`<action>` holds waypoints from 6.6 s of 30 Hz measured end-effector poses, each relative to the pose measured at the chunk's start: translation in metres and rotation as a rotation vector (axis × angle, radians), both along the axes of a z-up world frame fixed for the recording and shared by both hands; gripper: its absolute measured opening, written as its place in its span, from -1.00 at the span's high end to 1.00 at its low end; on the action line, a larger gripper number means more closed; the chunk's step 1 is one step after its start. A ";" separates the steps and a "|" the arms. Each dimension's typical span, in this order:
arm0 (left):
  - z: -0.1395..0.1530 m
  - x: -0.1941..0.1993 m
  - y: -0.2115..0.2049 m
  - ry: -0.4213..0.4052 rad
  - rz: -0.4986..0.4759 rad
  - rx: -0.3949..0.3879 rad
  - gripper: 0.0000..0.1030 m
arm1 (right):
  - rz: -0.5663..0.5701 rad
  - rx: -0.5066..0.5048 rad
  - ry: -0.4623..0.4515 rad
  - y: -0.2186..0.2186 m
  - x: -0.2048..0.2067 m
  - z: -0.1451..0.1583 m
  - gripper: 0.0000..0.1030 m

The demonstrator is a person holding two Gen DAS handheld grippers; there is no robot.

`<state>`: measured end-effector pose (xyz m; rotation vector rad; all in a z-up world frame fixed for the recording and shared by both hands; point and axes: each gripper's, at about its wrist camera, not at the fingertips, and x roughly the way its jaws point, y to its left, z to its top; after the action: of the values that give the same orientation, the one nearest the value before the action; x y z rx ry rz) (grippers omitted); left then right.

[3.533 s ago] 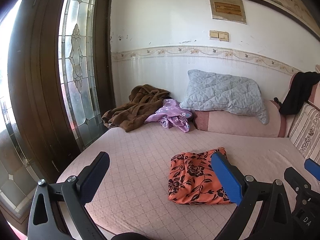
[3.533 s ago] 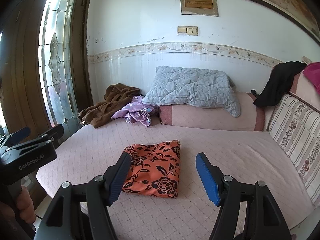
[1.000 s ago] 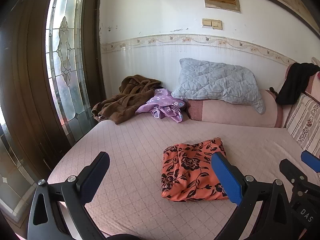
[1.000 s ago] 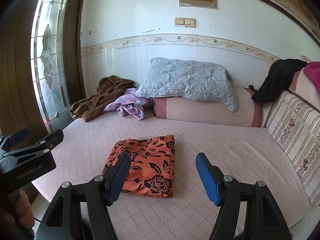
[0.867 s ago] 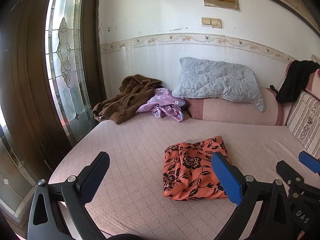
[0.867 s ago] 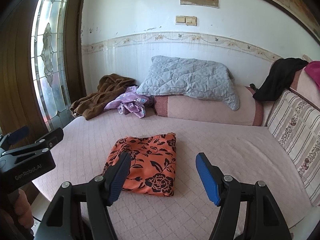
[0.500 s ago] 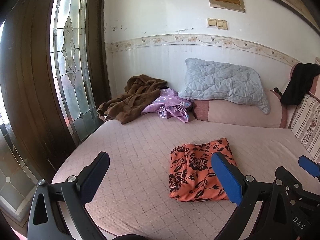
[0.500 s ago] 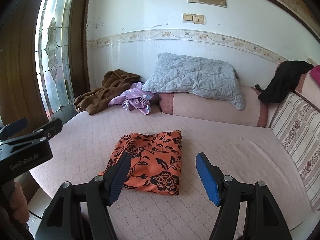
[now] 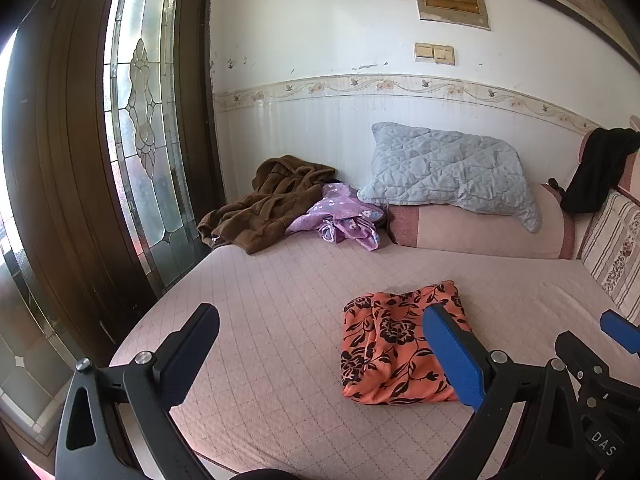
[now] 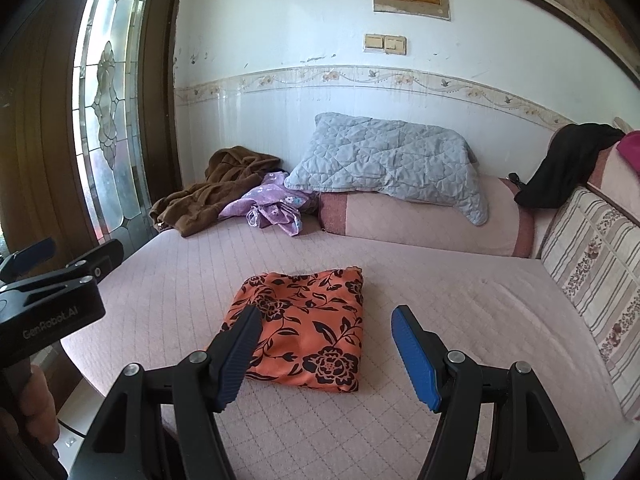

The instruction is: Fold small clothes

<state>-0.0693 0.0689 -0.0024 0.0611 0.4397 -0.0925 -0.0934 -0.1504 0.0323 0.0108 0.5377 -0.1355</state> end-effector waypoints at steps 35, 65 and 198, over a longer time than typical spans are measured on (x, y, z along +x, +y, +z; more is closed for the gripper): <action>0.011 0.003 -0.014 -0.010 -0.070 0.010 -0.97 | -0.083 -0.002 0.000 -0.017 -0.008 0.005 -0.38; 0.031 -0.022 -0.012 -0.054 -0.042 0.041 -0.97 | -0.057 0.029 -0.051 -0.021 -0.030 0.019 -0.38; 0.025 -0.008 0.008 -0.059 -0.048 -0.005 -0.97 | -0.067 -0.083 -0.036 0.014 -0.026 0.031 -0.38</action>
<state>-0.0772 0.0768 0.0223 0.0690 0.3796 -0.1388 -0.1199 -0.1363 0.0630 -0.0494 0.4960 -0.2221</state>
